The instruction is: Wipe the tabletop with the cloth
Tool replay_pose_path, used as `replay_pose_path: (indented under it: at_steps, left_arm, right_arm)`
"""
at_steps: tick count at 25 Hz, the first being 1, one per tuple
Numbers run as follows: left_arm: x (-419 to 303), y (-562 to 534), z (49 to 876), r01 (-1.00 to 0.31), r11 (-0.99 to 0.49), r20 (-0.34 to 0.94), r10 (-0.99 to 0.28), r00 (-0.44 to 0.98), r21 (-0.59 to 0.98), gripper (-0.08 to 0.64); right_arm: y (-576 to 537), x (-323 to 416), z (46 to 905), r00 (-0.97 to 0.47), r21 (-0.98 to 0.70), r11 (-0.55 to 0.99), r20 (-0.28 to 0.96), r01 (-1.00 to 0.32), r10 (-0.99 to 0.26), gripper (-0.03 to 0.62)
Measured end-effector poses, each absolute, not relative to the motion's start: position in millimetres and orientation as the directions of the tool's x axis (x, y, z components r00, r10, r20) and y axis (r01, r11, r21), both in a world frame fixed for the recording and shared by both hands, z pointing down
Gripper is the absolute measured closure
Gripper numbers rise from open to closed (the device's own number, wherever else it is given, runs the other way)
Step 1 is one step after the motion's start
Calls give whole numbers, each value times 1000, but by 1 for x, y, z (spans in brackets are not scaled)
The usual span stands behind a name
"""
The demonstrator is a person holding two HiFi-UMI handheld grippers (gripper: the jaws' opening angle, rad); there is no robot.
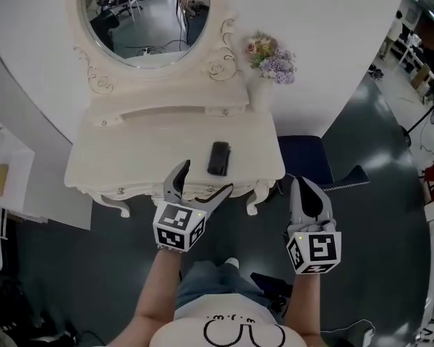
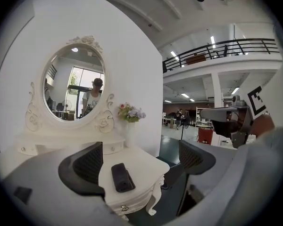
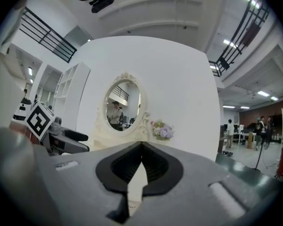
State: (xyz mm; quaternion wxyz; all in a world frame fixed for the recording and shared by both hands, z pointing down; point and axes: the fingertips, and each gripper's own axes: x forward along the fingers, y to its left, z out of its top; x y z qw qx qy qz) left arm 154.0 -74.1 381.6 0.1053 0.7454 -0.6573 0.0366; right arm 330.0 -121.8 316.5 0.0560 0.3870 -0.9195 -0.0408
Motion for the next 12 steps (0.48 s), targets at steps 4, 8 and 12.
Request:
replay_pose_path:
  at_steps: [4, 8, 12]
  left_arm:
    - [164, -102, 414, -989, -104, 288, -949, 131, 108, 129]
    - [165, -130, 449, -993, -87, 389, -914, 112, 81, 189]
    - [163, -156, 489, -995, -84, 508, -856, 100, 55, 202]
  right_arm:
    - [-142, 337, 338, -697, 95, 705, 109, -702, -709, 595]
    - [-163, 342, 359, -688, 68, 702, 150, -709, -710, 595]
    - [-186, 341, 378, -678, 38, 696, 197, -717, -708, 595]
